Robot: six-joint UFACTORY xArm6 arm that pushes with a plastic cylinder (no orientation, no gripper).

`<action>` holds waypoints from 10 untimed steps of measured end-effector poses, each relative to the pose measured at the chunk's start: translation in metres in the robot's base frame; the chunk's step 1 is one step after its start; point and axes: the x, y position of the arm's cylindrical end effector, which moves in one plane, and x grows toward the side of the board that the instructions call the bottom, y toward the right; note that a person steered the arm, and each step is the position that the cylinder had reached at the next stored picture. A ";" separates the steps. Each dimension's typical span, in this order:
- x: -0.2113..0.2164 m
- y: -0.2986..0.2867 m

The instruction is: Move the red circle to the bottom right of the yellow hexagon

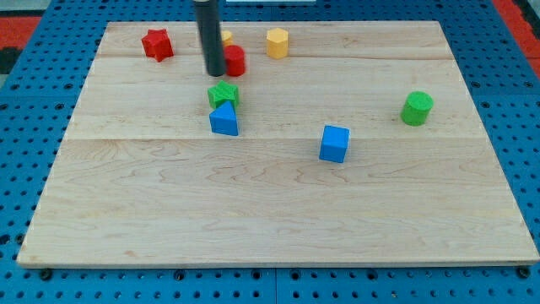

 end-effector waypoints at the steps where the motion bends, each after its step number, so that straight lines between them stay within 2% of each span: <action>1: -0.003 -0.005; 2: -0.021 -0.024; 3: -0.040 0.000; 4: -0.024 0.037; 5: 0.016 0.066; 6: 0.026 0.080; 7: 0.010 0.108; 8: 0.018 0.070; 9: -0.012 0.067; 10: -0.012 0.118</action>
